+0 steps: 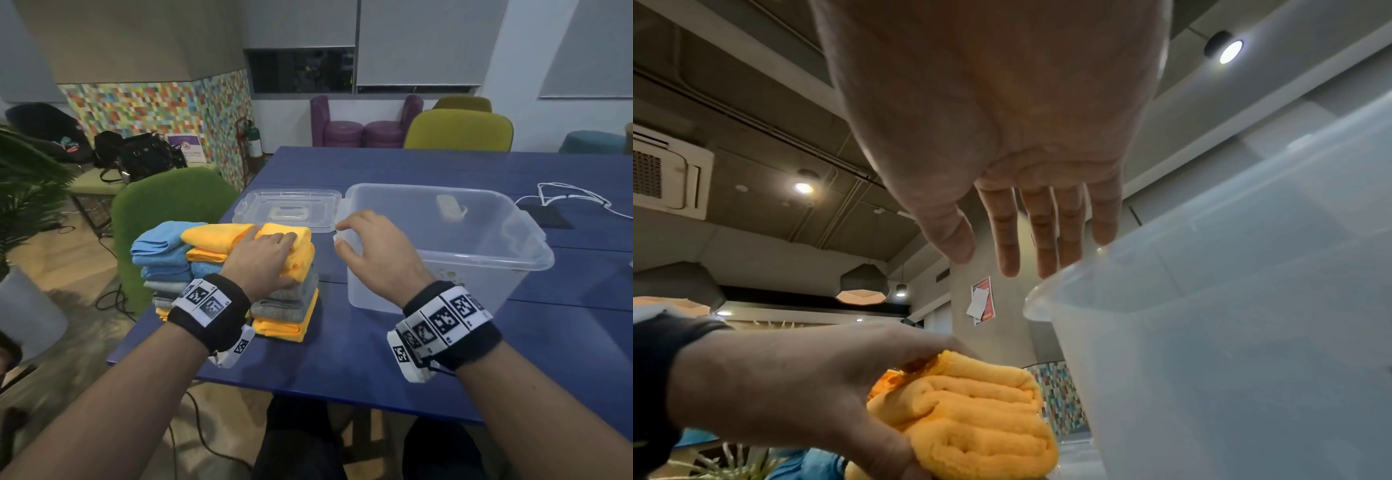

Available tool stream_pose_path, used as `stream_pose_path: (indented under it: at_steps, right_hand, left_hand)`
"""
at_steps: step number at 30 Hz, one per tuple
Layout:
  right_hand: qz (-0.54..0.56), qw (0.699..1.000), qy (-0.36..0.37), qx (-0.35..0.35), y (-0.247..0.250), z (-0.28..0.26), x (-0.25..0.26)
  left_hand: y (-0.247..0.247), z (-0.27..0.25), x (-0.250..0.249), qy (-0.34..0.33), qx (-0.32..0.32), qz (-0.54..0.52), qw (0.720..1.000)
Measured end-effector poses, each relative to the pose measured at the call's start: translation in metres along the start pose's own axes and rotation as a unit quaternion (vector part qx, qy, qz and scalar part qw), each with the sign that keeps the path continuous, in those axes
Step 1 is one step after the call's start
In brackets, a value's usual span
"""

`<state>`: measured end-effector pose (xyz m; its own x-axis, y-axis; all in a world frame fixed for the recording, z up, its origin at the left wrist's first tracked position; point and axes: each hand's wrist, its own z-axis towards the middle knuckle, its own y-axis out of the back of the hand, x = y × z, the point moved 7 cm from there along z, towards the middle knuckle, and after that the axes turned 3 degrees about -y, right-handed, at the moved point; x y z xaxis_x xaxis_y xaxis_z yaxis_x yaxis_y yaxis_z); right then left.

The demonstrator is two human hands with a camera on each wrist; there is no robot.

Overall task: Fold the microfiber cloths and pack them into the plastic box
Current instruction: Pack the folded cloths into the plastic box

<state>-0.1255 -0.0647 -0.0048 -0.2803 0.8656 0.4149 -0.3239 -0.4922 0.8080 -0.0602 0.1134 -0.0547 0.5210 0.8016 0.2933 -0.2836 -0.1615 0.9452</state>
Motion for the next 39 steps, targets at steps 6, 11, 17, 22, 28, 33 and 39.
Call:
stream_pose_path:
  at_steps: [6,11,17,22,28,33,39]
  right_hand:
    - [0.014,0.999,-0.023,0.044,-0.003,0.004,-0.001]
    - [0.018,0.998,-0.025,0.057,0.003,0.008,-0.002]
    - [0.006,0.998,0.004,0.069,0.016,0.017,0.000]
    - [-0.001,0.995,0.051,0.091,0.023,0.025,0.014]
    - [-0.022,0.984,0.135,0.111,0.014,0.030,0.029]
    - [-0.053,0.978,0.183,0.082,0.036,0.044,0.043]
    - [0.025,0.992,0.112,0.052,0.091,0.067,0.019]
  left_hand:
    - [-0.003,-0.001,-0.006,0.010,-0.009,0.026,1.000]
    - [0.004,-0.004,-0.008,0.042,-0.045,0.002,0.998]
    - [0.030,-0.008,0.001,0.070,-0.116,-0.053,0.989]
    - [0.055,-0.015,0.000,0.074,-0.189,-0.086,0.975]
    - [0.098,-0.029,-0.006,0.075,-0.249,-0.149,0.954]
    - [0.147,-0.024,-0.012,0.011,-0.244,-0.268,0.932]
    - [0.177,0.008,-0.011,-0.002,-0.275,-0.392,0.878]
